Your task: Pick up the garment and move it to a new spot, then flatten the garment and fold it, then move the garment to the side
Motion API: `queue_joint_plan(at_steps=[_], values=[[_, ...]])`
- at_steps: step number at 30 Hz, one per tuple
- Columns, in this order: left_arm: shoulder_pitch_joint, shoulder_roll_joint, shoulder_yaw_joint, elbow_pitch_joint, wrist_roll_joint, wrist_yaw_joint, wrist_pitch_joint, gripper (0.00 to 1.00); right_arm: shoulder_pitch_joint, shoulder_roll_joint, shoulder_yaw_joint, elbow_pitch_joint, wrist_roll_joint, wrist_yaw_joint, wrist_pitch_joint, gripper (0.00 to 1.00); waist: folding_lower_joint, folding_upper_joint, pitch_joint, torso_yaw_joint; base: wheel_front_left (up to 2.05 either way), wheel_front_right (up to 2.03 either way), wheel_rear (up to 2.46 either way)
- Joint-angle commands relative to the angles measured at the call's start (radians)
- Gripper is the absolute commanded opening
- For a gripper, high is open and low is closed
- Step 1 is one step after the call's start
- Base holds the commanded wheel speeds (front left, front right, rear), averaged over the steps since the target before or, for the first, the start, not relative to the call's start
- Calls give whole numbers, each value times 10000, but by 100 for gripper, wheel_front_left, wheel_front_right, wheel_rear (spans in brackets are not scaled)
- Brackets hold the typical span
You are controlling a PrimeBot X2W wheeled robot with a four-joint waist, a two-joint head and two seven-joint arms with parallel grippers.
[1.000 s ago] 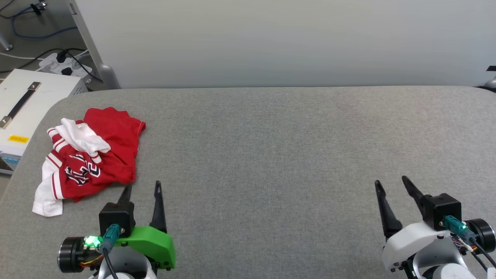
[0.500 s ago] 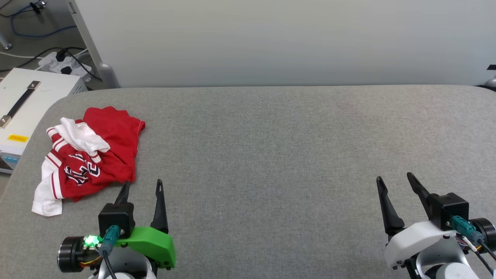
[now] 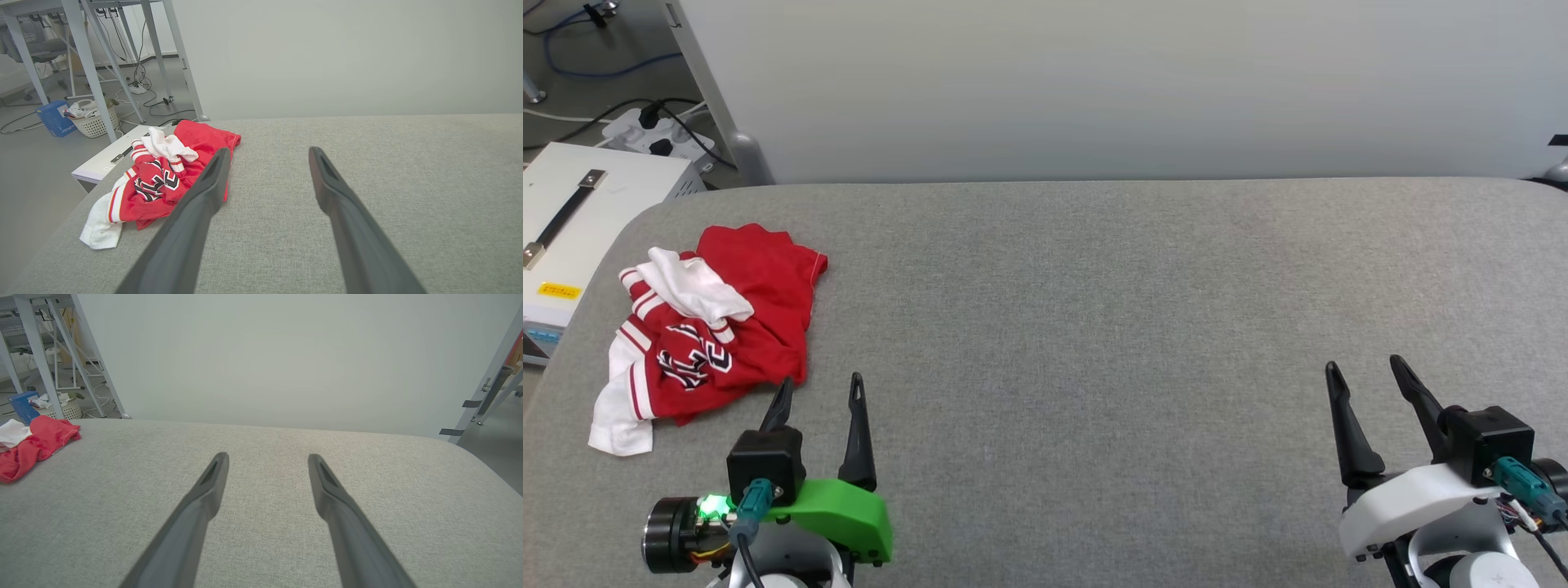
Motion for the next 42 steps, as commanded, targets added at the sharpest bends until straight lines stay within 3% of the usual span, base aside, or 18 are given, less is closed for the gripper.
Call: queue_joint_plan(at_steps=[1,31,42], values=[[-78,3,-13,-30,-57,68,-114,100,-16,-1,-27,-81,107,-2,-115,100,0,0,4,0,0,0,0],[-62,-21,-30,156,-308,100,-732,100,143,0,-40,1,854,-5,-726,100,0,0,108,47,0,0,0],[-163,-25,-34,171,-390,223,-961,100,163,0,189,-5,776,-5,-952,100,0,0,243,408,0,0,0]])
